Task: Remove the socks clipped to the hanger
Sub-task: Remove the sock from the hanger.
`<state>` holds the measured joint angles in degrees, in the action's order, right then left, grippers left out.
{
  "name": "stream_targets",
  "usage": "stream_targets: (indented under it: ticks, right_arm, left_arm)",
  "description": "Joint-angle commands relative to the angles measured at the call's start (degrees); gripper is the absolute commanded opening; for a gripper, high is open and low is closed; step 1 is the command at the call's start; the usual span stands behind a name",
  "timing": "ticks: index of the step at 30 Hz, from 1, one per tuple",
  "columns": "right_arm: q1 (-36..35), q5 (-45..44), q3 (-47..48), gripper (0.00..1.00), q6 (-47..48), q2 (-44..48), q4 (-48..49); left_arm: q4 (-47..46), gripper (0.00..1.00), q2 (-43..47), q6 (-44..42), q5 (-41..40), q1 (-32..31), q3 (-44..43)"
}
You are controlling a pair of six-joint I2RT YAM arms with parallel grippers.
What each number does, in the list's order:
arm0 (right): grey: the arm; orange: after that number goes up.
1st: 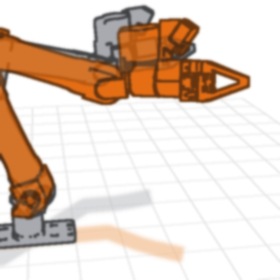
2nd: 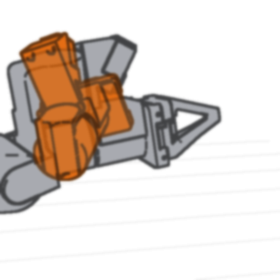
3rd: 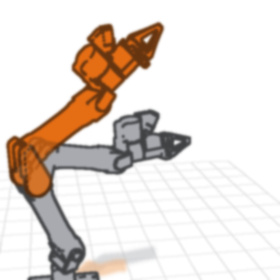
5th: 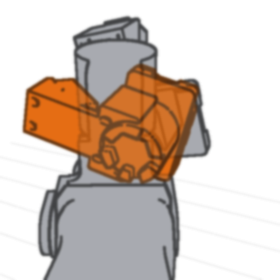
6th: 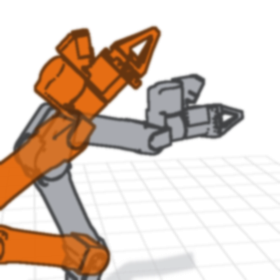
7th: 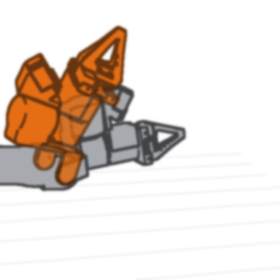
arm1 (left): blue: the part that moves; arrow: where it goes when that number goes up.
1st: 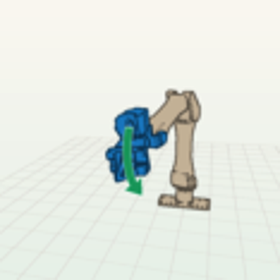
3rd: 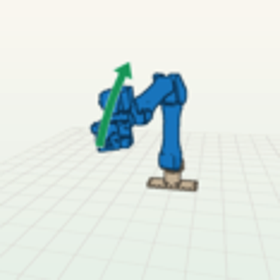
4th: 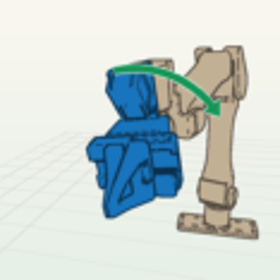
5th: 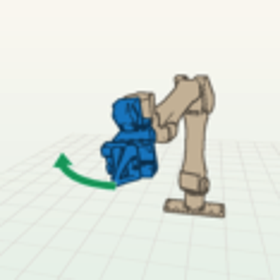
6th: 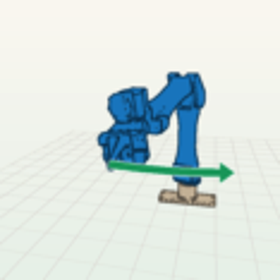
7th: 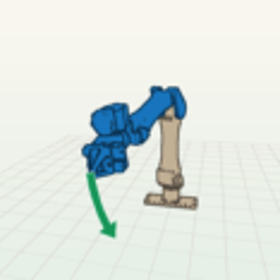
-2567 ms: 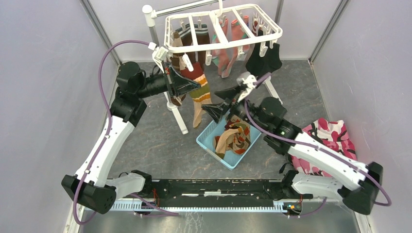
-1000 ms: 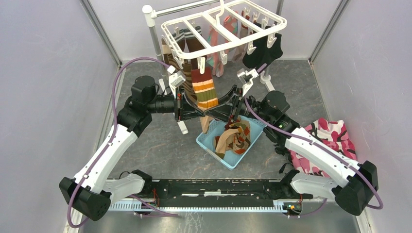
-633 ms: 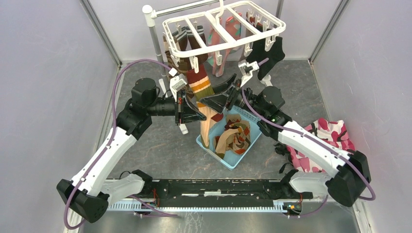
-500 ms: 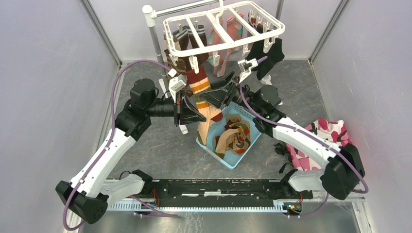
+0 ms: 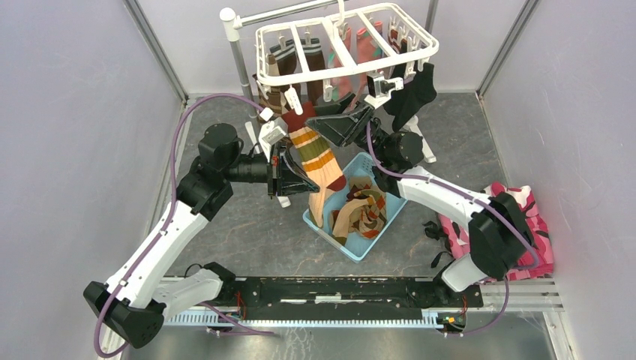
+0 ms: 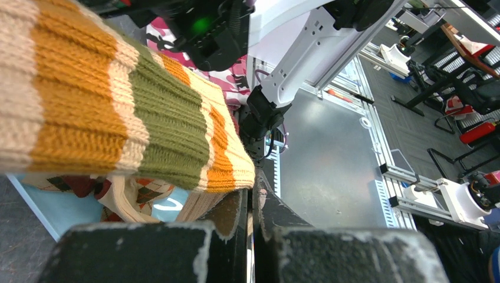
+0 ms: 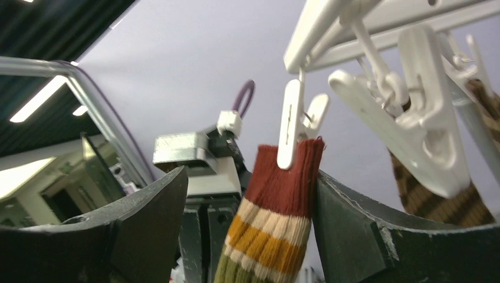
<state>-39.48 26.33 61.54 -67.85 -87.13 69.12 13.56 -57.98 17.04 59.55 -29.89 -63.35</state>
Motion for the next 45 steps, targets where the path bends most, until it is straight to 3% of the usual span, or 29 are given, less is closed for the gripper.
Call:
stream_targets:
  ticks: [1, 15, 18, 26, 33, 45]
  right_arm:
    - [-0.05, -1.39, 4.18, 0.78, -8.31, -3.5, 12.0]
    - [-1.07, -2.76, 5.41, 0.78, -12.28, -7.11, 13.41]
    - [-0.96, -4.42, 5.53, 0.73, -15.87, -8.11, 19.34]
    - [-0.92, -6.22, 7.1, 0.61, -19.76, -8.53, 23.75]
    - [-0.11, -6.65, 6.09, 0.52, -19.52, -6.55, 22.9]
    - [0.38, -8.23, 6.87, 0.44, -20.38, -7.35, 20.77]
  left_arm:
    - [-2.22, 0.02, 1.09, 2.43, 2.41, -0.66, 0.16]
    - [-3.54, 0.02, 0.53, 3.83, 4.87, -1.75, -1.77]
    - [-3.52, 0.02, 0.64, 3.71, 4.7, -1.76, -1.54]
    - [-2.04, 0.02, 0.66, 1.68, 3.65, -1.75, -1.32]
    - [2.09, 0.02, 0.73, -2.6, 0.67, -1.76, -1.49]
    - [5.6, 0.02, 0.68, -5.72, -1.24, -1.8, -2.12]
